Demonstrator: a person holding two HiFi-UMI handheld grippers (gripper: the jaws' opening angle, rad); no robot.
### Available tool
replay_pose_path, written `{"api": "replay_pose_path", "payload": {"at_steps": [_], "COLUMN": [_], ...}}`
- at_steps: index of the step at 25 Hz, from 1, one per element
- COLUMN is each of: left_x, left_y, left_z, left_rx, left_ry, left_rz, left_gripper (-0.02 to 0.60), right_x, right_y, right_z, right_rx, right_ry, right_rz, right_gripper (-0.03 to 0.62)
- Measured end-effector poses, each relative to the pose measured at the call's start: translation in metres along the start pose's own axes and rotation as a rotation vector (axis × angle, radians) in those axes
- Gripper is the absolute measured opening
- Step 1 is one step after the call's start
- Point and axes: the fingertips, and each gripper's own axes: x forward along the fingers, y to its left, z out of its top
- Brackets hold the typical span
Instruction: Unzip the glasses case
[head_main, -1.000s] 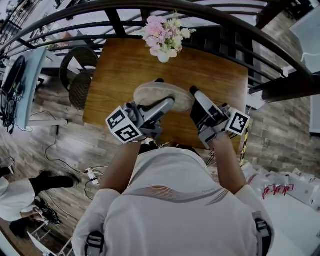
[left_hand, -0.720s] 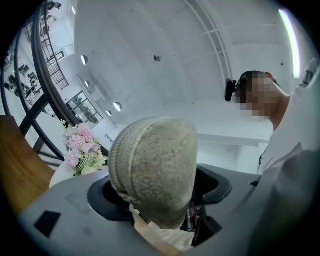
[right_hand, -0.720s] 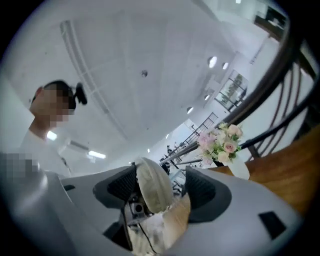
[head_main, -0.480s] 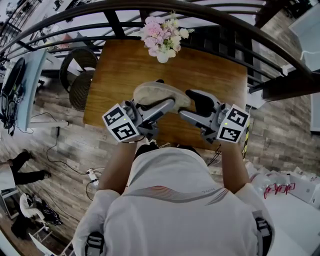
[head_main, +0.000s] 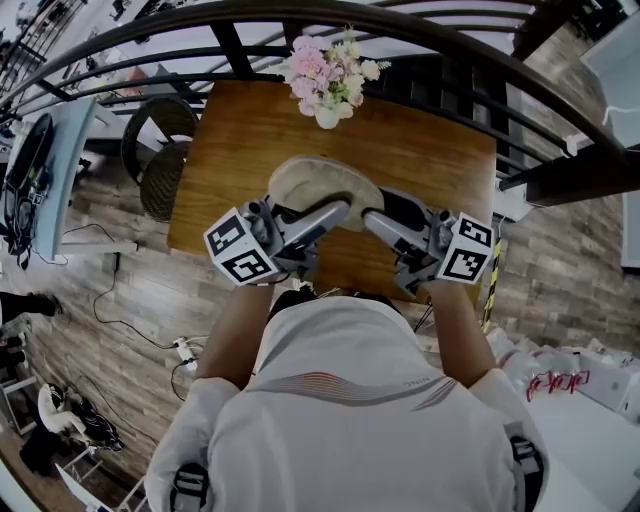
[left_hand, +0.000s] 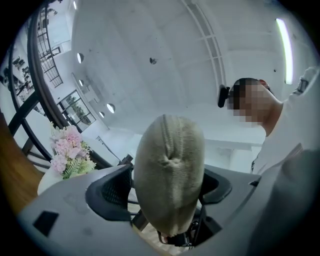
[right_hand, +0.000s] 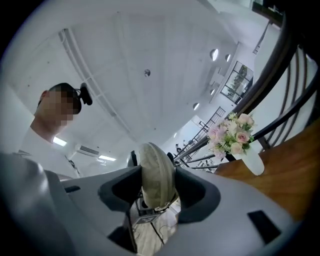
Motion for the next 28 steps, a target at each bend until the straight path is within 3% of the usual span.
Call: {"api": "replay_pose_path", "payload": {"at_steps": [5, 9, 15, 22, 28], "left_x": [0.0, 0.002, 0.002, 0.01, 0.012], "left_y": [0.0, -0.003, -0.001, 0.007, 0.016], "left_z": [0.009, 0.011, 0.012, 0.022, 0.041], "left_rx": [0.002, 0.009, -0.021, -0.044, -0.038], "left_ry": [-0.03, -0.019, -0.014, 0.015, 0.019], "left_rz": [0.013, 0.006, 0.031, 0.094, 0.166], "left_gripper": [0.342, 0.341, 0.293, 0.293, 0.293], "right_x": [0.004, 0.004, 0.007, 0.001, -0.008], "right_y": [0.006, 0.006, 0.007, 0.013, 0.008], "right_z": [-0.007, -0.009, -0.012, -0.003, -0.012], "right_rx": [-0.026, 0.024, 0.05, -0.137, -0.355], "right_ry": [0.049, 0.068, 0.095, 0.115, 0.25], "right_rz": [0.005, 0.018, 0.024, -0.032, -0.189], "right_gripper": [0.259, 0.26, 0.262, 0.276, 0.268]}}
